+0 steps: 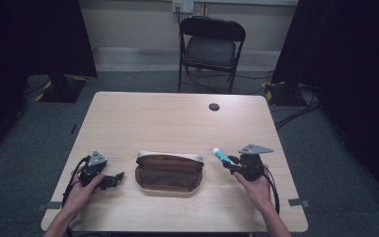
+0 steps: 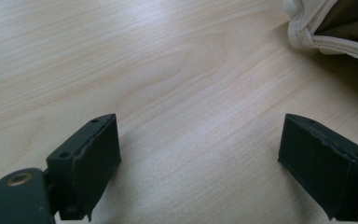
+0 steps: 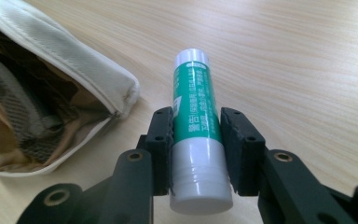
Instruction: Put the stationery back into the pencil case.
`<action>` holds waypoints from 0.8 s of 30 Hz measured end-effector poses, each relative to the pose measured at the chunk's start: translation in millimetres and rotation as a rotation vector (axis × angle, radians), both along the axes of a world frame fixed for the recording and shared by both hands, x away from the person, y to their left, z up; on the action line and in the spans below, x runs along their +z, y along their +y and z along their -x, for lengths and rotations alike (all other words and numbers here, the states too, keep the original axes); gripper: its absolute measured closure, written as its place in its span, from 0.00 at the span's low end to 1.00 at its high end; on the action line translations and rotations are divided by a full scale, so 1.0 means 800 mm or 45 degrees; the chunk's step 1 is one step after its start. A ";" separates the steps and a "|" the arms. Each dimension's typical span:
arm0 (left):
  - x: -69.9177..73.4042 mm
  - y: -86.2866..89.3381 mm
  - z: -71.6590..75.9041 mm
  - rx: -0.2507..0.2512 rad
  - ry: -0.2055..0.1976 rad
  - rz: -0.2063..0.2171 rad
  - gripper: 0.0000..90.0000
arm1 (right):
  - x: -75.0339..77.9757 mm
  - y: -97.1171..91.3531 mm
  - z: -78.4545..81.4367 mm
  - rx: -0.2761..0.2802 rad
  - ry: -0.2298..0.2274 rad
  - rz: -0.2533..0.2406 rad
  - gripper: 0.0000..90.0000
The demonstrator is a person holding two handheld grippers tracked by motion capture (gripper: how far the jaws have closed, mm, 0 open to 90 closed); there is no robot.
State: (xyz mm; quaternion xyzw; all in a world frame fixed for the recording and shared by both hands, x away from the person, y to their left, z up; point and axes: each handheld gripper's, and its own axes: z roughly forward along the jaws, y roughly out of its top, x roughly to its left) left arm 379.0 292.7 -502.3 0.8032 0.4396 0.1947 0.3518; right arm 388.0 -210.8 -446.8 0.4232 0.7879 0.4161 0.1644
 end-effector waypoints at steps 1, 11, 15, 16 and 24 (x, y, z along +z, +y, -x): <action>0.000 0.000 0.000 0.002 0.002 0.000 0.12 | 0.002 -0.002 0.003 0.006 -0.001 -0.006 0.73; 0.000 0.000 0.000 0.003 0.000 0.000 0.12 | 0.010 -0.007 0.044 0.078 0.007 -0.039 0.73; 0.000 0.000 0.000 0.002 0.000 -0.001 0.12 | 0.011 -0.007 0.058 0.107 0.017 -0.042 0.73; 0.000 0.000 0.000 0.003 0.000 -0.001 0.12 | 0.011 -0.006 0.062 0.113 0.020 -0.049 0.73; 0.000 0.000 0.000 0.004 0.001 -0.002 0.12 | 0.014 0.025 0.074 0.239 0.012 -0.044 0.73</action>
